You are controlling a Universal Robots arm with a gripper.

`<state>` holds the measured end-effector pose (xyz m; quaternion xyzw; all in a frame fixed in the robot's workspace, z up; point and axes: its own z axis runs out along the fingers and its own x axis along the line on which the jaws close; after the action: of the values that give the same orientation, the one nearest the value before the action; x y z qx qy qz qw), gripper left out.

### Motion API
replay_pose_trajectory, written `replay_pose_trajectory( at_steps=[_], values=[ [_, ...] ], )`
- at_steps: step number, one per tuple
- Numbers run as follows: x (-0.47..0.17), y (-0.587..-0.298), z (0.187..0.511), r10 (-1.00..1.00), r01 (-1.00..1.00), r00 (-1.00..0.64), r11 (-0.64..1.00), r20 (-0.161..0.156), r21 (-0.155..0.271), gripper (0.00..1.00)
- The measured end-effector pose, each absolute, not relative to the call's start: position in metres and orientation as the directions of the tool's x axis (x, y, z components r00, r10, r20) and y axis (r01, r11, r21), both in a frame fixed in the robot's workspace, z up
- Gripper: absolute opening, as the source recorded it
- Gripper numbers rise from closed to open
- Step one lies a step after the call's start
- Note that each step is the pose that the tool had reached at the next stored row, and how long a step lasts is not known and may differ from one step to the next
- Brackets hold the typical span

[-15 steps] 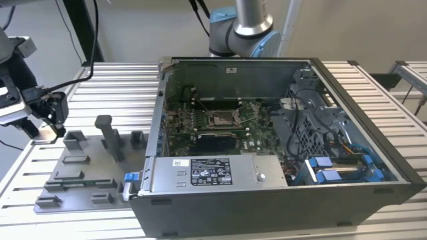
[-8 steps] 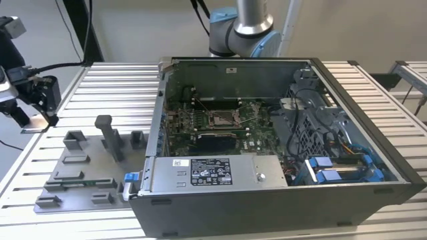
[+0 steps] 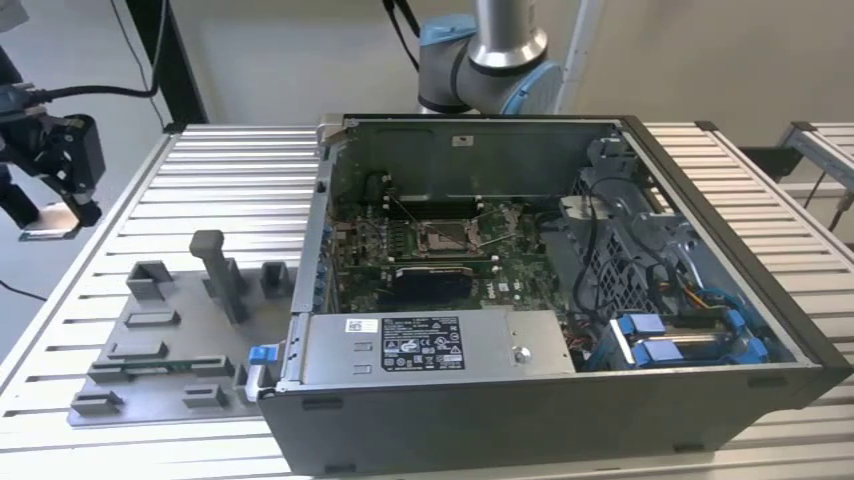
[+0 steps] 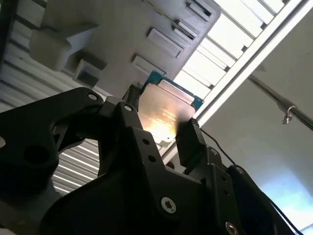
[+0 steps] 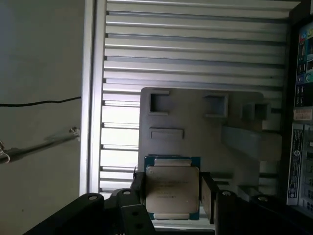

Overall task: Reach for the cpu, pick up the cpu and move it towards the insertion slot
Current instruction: 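Pick up the cpu and move it towards the insertion slot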

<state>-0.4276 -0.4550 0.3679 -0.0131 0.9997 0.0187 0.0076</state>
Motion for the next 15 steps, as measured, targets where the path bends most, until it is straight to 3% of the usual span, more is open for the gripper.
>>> replay_pose_trajectory(
  at_steps=[15],
  values=[
    [-0.4275, -0.4550, 0.3765, -0.026, -0.026, -1.000, 0.999, -0.015, 0.037, 0.00]
  ],
)
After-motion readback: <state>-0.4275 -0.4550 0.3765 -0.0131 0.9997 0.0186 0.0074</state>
